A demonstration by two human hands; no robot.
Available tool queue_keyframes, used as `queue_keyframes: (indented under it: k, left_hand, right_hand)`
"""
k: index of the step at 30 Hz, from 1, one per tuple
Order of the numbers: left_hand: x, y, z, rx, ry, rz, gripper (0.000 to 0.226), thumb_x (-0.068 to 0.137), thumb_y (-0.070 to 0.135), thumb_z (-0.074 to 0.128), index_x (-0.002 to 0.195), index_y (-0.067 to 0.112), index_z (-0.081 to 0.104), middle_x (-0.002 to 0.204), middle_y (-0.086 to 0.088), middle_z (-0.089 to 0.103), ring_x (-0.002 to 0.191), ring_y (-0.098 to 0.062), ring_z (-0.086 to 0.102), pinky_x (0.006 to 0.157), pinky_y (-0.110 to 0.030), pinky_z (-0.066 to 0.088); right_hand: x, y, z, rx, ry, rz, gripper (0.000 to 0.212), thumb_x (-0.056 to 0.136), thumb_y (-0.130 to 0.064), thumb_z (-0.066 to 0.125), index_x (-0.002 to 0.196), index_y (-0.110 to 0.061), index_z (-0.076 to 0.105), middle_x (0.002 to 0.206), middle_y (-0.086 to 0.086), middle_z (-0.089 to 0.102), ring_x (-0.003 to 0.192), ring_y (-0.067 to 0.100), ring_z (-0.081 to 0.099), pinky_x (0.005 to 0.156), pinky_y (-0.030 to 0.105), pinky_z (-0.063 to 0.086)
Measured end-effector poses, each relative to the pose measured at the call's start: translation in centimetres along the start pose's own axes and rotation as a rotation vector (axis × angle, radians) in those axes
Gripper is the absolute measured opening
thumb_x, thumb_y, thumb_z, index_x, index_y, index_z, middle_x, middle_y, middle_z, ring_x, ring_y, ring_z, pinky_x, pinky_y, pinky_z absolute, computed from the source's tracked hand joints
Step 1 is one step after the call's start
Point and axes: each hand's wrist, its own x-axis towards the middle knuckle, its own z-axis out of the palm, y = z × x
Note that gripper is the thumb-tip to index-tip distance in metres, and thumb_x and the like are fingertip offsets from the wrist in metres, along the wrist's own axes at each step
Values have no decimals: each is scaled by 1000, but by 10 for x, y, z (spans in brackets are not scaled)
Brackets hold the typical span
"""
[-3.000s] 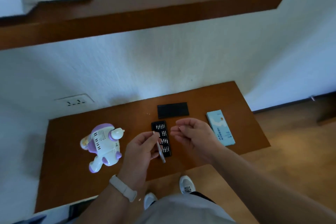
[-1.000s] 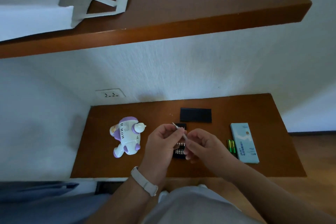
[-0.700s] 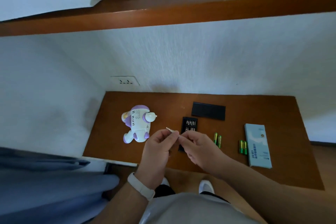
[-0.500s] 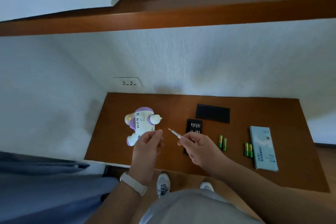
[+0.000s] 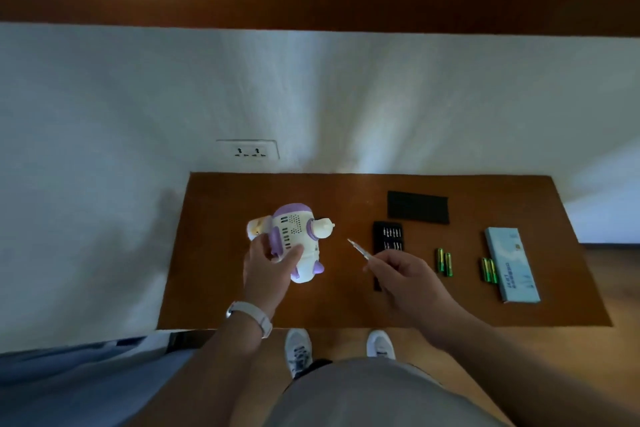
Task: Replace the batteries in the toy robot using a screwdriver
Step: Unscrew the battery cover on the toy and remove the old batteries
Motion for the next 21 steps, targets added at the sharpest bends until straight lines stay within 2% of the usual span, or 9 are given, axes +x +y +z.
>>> queue_keyframes:
  k: [5, 9, 10, 12, 14, 17, 20, 21]
  left_hand:
    - [14, -8, 5, -50, -91, -19, 59, 74, 43, 84, 118, 27, 49, 107, 6, 66, 97, -12, 67, 58, -16, 56]
    - [20, -11, 6, -56, -102, -20, 91, 52, 64, 81, 126, 30, 41, 106, 8, 66, 95, -13, 69, 72, -36, 64]
    - [23, -13, 6, -41, -103, -4, 97, 51, 66, 80, 131, 32, 38, 104, 10, 65, 93, -12, 69, 73, -38, 64]
    - [26, -14, 8, -25, -111, 27, 102, 55, 63, 82, 140, 37, 31, 100, 14, 65, 90, -6, 68, 73, -36, 64]
    - [27, -14, 8, -17, -113, 48, 100, 58, 61, 82, 140, 44, 29, 96, 16, 66, 82, 1, 68, 68, -29, 62]
    - [28, -13, 6, -68, -138, 37, 97, 55, 60, 83, 137, 49, 32, 100, 14, 66, 81, 8, 67, 56, -18, 57]
    - [25, -8, 2, -131, -159, 36, 79, 58, 53, 85, 120, 65, 38, 103, 13, 66, 84, 10, 67, 56, -17, 56]
    - [23, -5, 1, -163, -170, 42, 77, 61, 48, 86, 120, 64, 39, 105, 12, 66, 86, 10, 66, 57, -17, 57]
  right_hand:
    - [-5, 4, 20, 31, 68, 31, 25, 97, -34, 56, 77, -27, 69, 58, -4, 47, 51, 10, 39, 51, 29, 31]
    - [-4, 5, 34, 67, 132, 60, 26, 97, -29, 57, 74, -25, 68, 54, -7, 45, 48, 9, 38, 49, 28, 31]
    - [-4, 5, 36, 71, 140, 61, 26, 97, -29, 57, 74, -25, 68, 53, -7, 46, 48, 8, 38, 49, 28, 32]
    - [-5, 5, 40, 80, 151, 59, 24, 97, -29, 58, 76, -24, 68, 53, -8, 46, 47, 7, 39, 50, 27, 33]
    - [-6, 5, 42, 96, 163, 58, 24, 97, -29, 58, 76, -23, 68, 54, -8, 47, 48, 8, 39, 50, 28, 33]
    - [-8, 6, 41, 110, 176, 52, 24, 97, -31, 58, 76, -25, 69, 55, -7, 47, 49, 9, 39, 52, 29, 34]
    - [-8, 6, 36, 127, 173, 41, 23, 97, -32, 58, 78, -28, 71, 55, -8, 48, 49, 9, 39, 51, 29, 34]
    - [-8, 6, 33, 127, 163, 36, 23, 97, -33, 58, 79, -29, 72, 56, -7, 48, 50, 10, 39, 50, 29, 33]
